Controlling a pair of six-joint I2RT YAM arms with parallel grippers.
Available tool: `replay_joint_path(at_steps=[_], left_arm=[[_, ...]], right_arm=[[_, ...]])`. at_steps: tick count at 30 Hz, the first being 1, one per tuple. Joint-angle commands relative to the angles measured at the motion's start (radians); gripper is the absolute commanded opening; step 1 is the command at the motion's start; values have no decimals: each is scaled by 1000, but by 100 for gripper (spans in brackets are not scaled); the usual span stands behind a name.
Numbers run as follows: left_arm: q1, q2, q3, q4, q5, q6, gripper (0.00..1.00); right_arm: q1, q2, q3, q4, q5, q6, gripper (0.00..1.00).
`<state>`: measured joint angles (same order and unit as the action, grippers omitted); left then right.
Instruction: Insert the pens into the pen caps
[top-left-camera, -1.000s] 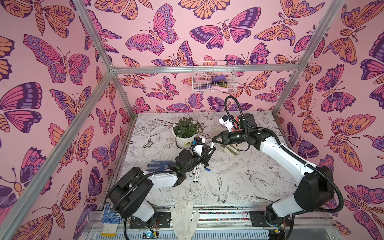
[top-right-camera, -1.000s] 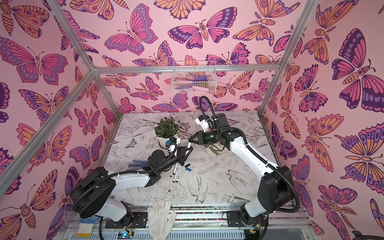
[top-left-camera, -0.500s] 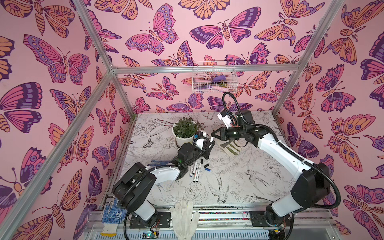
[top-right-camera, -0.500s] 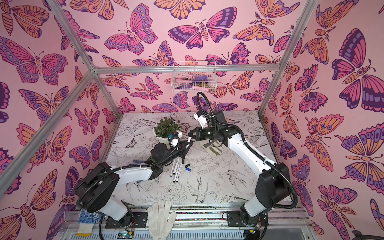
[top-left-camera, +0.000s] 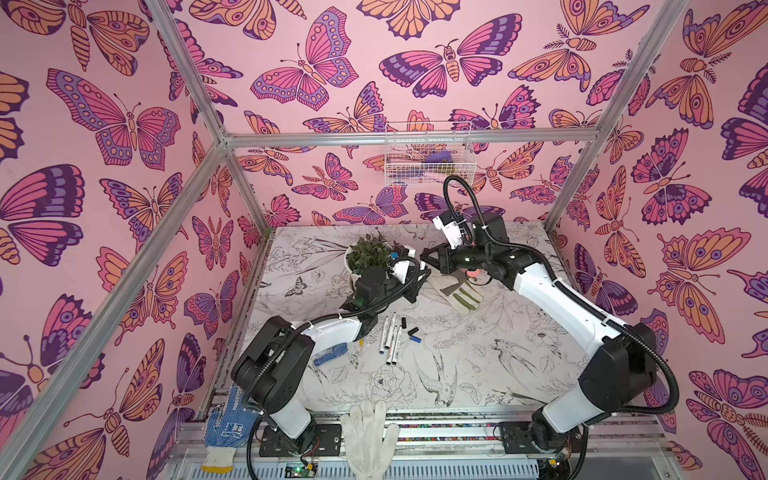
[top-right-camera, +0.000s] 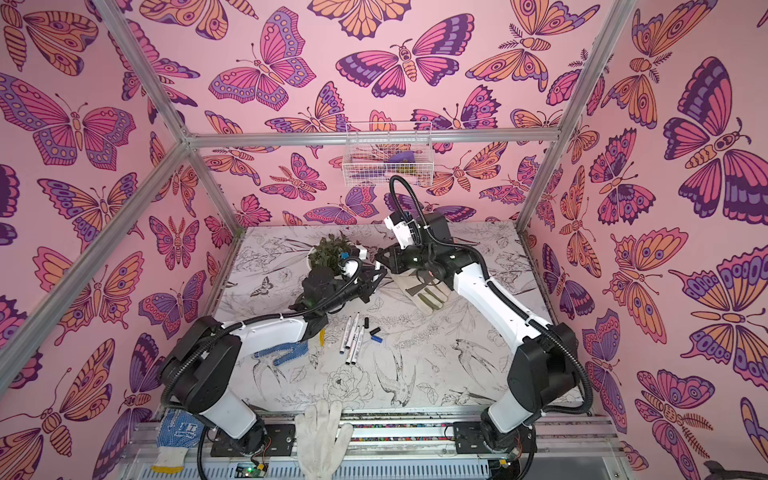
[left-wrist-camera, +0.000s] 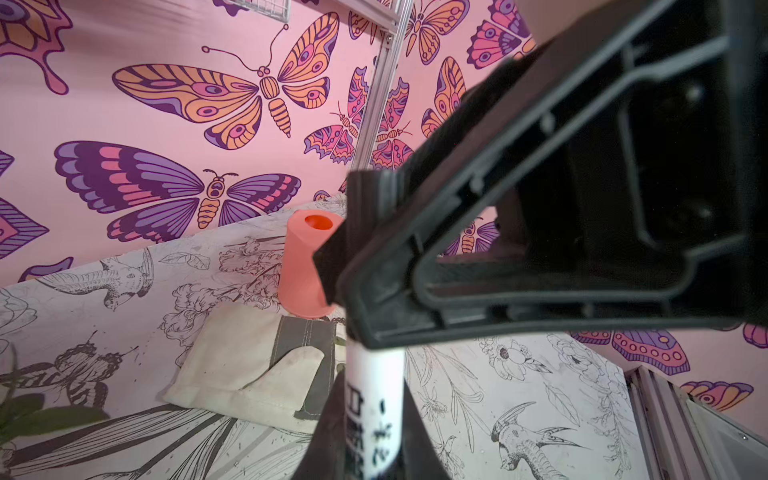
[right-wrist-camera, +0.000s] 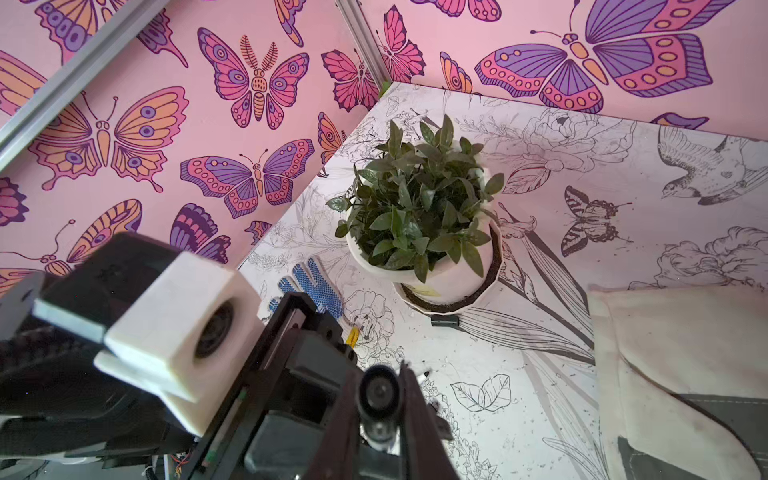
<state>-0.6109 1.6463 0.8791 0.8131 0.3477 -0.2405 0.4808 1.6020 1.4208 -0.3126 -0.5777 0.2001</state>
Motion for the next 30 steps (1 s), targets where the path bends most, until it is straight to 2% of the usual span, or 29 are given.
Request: replay_joint_path(at_steps=[1,5,12,15,18,22,25,28,30], left_arm=[[64,-39,183,374,-170,1,0],[84,-48,214,374,-197,23,0],[128,-72,244,375,-234,36,0],[131,-92,220,360,-220,43,0],[107,-114,165,314,-156,35,0],[30,-132,18,299,-78,-7,0],[-36,-129,-85,302,-14,-56,0],[-92,-136,-164,294,-3,-85,0],[-120,-139,-203,286,-3,-80,0]], right_arm=[[144,83,-125,-542,-277,-33,0],[144,94,-143,-546,-280,-24,0],[139,116,-123,-611,-185,-67,0],[123,104,-114,-593,-217,-66,0],[77,37,-125,-455,-327,16,0],[11,-70,-165,-172,-447,199,0],[2,-100,-162,-87,-487,238,0],[1,-112,-152,-52,-503,258,8],[1,-120,-141,-27,-502,278,24]])
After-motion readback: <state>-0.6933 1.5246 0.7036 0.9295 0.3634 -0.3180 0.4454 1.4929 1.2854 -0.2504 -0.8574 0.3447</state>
